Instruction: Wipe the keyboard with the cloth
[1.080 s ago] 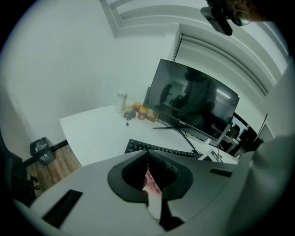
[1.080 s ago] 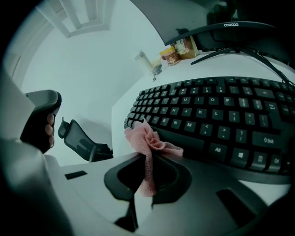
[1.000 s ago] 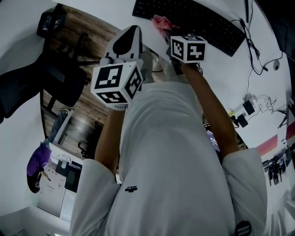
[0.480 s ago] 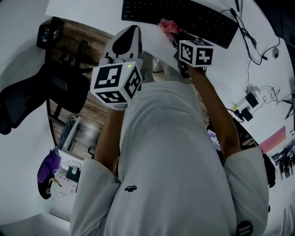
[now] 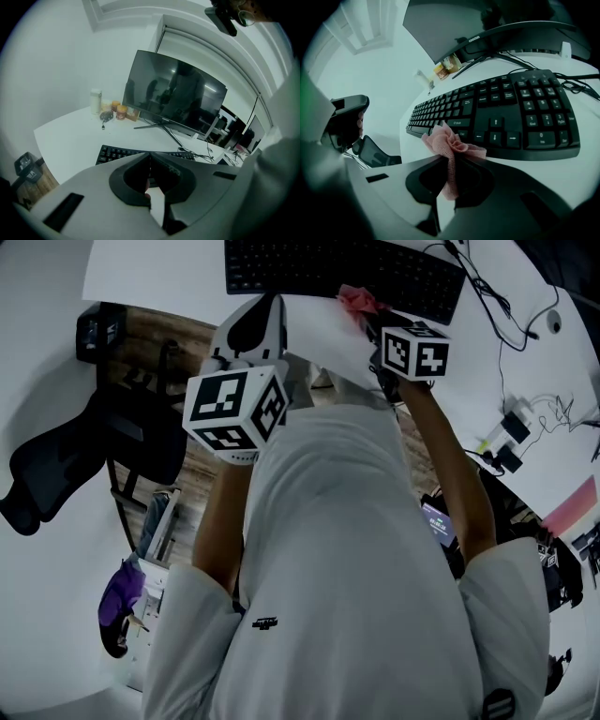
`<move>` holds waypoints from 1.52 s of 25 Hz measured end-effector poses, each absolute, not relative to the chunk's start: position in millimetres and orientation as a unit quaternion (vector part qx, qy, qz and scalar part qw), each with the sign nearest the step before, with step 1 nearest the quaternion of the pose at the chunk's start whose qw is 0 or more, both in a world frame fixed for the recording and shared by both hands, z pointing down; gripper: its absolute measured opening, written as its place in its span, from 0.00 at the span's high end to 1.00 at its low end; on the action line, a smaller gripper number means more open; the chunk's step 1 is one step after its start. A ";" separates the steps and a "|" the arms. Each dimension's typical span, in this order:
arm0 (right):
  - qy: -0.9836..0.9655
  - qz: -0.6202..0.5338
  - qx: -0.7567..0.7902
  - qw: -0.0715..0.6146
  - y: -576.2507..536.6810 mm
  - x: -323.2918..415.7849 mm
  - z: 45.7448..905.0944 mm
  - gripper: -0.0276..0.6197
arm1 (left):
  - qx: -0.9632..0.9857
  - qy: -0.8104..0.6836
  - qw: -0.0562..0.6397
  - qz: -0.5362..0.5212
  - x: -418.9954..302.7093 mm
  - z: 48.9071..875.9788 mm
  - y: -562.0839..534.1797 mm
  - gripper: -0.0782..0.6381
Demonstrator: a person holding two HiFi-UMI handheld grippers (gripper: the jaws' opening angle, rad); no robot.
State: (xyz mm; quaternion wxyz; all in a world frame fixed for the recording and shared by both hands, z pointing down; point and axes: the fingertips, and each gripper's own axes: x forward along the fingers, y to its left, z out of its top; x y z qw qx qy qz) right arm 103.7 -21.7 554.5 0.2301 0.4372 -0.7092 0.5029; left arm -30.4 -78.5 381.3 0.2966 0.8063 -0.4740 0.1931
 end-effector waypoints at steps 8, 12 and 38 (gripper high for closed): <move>-0.691 0.508 0.466 0.220 -10.8 146.3 554.5 0.91 | 0.821 -0.450 0.288 0.203 -10.6 379.9 -81.4 0.86; -0.679 0.514 0.481 0.207 -6.1 167.5 554.9 0.91 | 0.828 -0.436 0.284 0.208 1.2 379.6 -81.2 0.86; -0.514 0.548 0.659 0.027 25.2 318.9 551.9 0.91 | 0.858 -0.380 0.261 0.226 32.9 368.1 -69.2 0.86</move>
